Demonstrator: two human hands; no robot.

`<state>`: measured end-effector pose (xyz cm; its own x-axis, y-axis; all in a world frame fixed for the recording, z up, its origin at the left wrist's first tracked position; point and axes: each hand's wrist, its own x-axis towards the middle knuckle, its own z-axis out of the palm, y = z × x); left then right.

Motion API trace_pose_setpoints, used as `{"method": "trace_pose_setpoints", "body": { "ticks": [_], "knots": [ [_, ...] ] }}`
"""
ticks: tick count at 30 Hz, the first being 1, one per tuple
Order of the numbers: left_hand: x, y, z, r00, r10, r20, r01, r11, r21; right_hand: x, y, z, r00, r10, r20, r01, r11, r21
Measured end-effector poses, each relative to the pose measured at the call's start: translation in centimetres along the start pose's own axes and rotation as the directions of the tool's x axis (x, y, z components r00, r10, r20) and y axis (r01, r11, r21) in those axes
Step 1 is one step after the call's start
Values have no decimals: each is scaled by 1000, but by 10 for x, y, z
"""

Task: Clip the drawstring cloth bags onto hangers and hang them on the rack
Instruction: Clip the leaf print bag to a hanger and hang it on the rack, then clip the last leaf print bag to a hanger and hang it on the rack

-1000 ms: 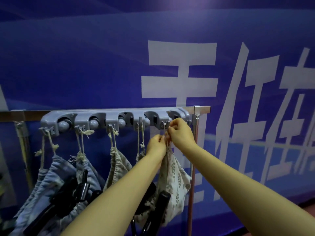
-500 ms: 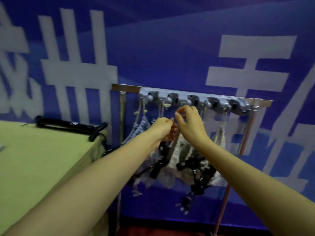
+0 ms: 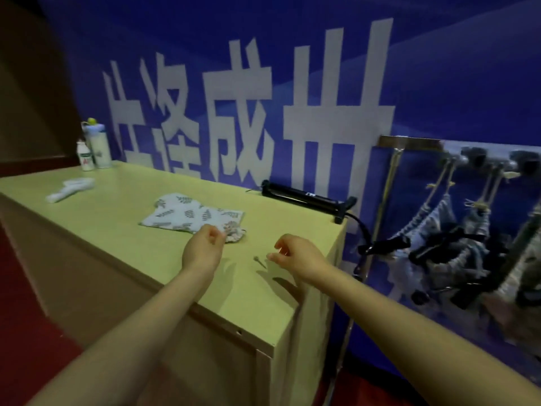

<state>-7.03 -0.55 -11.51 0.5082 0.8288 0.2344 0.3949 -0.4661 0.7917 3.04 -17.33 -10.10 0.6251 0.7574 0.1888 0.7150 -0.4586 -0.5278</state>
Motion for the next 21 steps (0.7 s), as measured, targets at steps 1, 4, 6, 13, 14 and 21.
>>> {"method": "trace_pose_setpoints", "body": {
  "ticks": [1,4,6,13,14,21],
  "knots": [
    [3,-10,-3,1000,22,-2,-22,999,31,4,-3,13,1000,21,-2,-21,1000,-13],
    [16,-32,-4,999,32,15,-33,999,17,19,-10,44,997,69,-44,-72,993,-88],
    [26,-40,2,999,19,43,-18,1000,-8,29,-12,56,994,69,-84,-78,991,-111],
    [50,-42,24,994,88,70,-90,996,22,49,-3,68,987,15,-160,-31,995,-98],
    [55,-42,28,991,114,69,-118,992,52,52,-1,69,987,11,-161,-28,994,-102],
    [76,-42,45,969,240,62,-243,870,429,71,3,74,984,15,-176,-49,980,-193]
  ]
}}
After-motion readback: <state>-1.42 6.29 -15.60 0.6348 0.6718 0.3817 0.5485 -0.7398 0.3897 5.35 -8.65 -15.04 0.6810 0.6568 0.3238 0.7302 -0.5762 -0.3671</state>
